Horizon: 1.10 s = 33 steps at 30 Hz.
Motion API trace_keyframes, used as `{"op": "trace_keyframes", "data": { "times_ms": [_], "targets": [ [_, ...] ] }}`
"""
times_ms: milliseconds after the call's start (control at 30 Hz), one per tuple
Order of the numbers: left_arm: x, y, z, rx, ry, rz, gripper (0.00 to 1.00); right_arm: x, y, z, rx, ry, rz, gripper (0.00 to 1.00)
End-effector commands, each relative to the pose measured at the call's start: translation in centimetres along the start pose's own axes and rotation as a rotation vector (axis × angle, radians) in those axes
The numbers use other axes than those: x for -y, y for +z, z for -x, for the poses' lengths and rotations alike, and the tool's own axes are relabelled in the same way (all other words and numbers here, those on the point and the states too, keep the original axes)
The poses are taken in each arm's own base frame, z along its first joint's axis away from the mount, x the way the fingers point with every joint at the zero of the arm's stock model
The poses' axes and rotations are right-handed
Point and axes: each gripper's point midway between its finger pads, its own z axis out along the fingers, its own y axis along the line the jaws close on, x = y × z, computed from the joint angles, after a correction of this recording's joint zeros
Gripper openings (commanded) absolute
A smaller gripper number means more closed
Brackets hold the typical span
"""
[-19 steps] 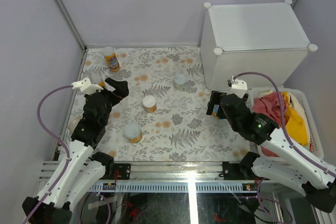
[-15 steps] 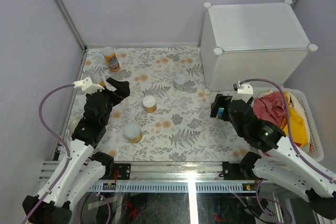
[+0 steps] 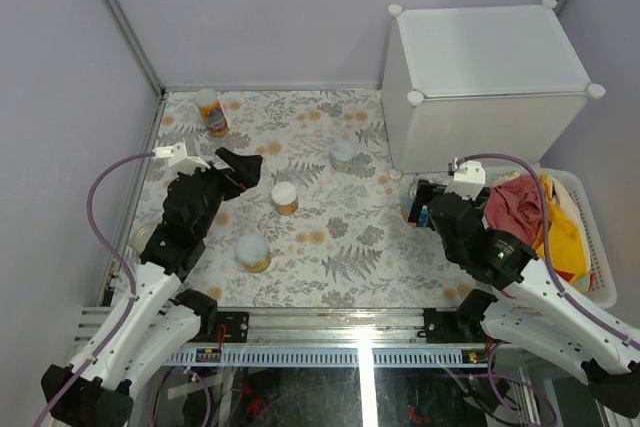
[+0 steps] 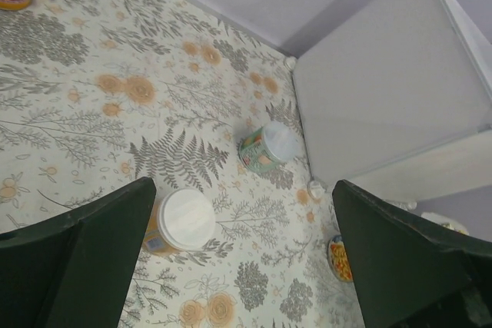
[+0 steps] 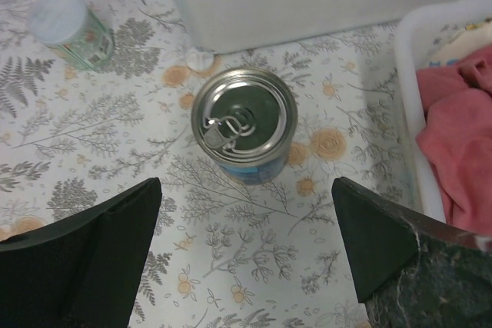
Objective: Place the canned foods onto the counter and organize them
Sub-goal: Pick up the canned food from the center of the board.
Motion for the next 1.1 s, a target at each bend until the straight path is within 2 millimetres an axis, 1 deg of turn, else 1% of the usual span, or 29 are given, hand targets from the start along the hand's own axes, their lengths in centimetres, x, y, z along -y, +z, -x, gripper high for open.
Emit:
{"op": "trace_keyframes", "data": {
  "times_ms": [0, 67, 233, 400, 600, 733, 1067],
  "targets": [
    [2.0, 0.1, -0.7, -0.010, 0.041, -0.089, 1.00, 2.1, -0.1, -0.5, 0.019, 0.069, -0.103, 1.00],
    [2.3, 0.2, -1.2, -0.022, 0.051, -0.093, 1.00, 2.3, 0.0, -1.2, -0.001, 0.065, -0.119, 1.00],
    [2.8, 0.3, -1.9, -0.029, 0.060, -0.099, 1.00, 1.7, 0.7, -2.6, -0.034, 0.049, -0.109, 1.00],
    [2.8, 0.5, -2.3, -0.036, 0.064, -0.092, 1.00, 0.9, 1.7, -3.7, -0.035, 0.055, -0.089, 0.99],
    [2.5, 0.8, -2.6, -0.044, 0.072, -0.078, 1.00, 0.6, 3.1, -4.9, -0.038, 0.041, -0.099, 0.99],
    [2.5, 1.1, -2.8, -0.053, 0.078, -0.074, 1.00, 0.3, 4.0, -5.3, -0.045, 0.023, -0.102, 0.99],
    [2.1, 1.5, -3.2, -0.060, 0.093, -0.059, 1.00, 0.9, 6.1, -5.7, -0.048, 0.028, -0.127, 0.99]
  ]
}}
